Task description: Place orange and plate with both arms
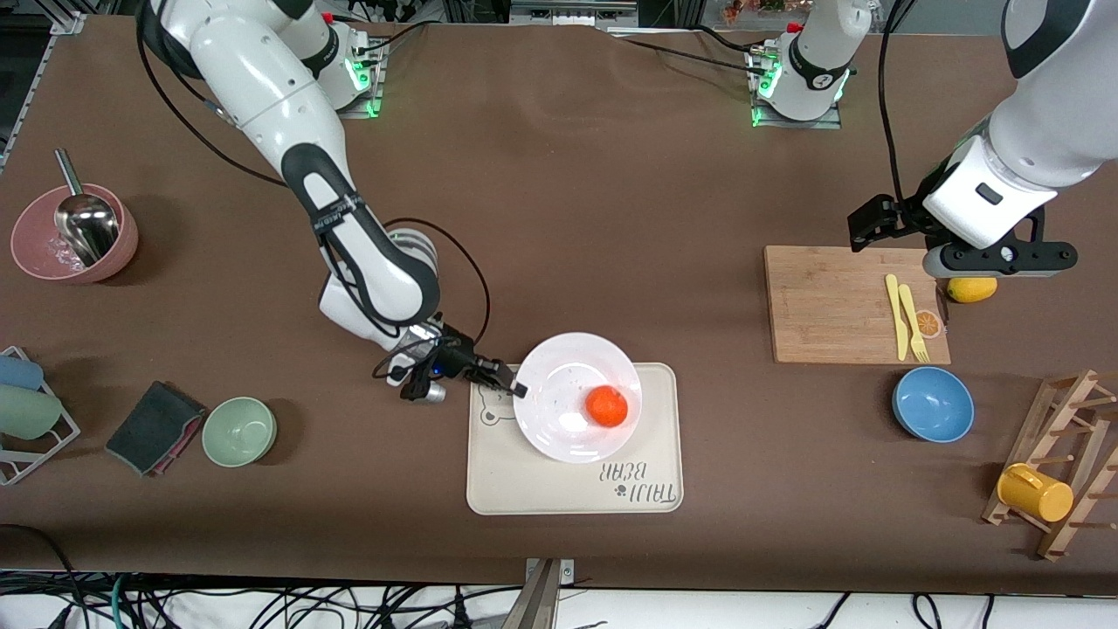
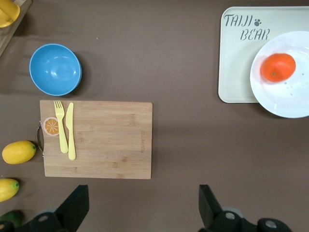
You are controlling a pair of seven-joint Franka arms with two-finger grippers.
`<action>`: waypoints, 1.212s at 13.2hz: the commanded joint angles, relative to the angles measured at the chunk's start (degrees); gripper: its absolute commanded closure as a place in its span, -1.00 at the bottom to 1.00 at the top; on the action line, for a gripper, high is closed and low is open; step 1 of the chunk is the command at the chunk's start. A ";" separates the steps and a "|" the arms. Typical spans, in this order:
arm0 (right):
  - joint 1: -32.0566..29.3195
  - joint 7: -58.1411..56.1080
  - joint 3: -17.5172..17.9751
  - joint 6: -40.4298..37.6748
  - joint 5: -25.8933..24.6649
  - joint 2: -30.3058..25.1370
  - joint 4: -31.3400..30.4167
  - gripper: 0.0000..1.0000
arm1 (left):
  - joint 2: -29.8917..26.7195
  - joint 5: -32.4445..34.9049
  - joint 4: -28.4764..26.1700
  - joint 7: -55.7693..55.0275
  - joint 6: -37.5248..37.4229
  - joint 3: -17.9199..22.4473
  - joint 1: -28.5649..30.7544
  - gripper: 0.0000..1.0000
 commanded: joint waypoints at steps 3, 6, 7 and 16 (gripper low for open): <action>-0.10 0.18 -2.14 0.43 -0.80 3.60 6.30 1.00 | 0.22 -0.21 4.63 0.13 -1.06 0.15 -0.08 -1.00; 1.04 -0.44 -3.11 0.35 -0.88 5.53 7.62 1.00 | 0.14 -0.21 4.45 0.21 -2.81 0.32 0.71 -1.00; 1.30 -0.44 -3.11 0.43 -1.41 6.24 7.80 1.00 | 0.14 -0.30 4.54 0.21 -3.60 0.32 0.88 -1.00; -0.18 -0.44 -5.22 -0.18 -5.26 4.84 10.08 -1.00 | 0.14 -0.30 4.54 0.39 -3.70 0.32 0.97 -1.00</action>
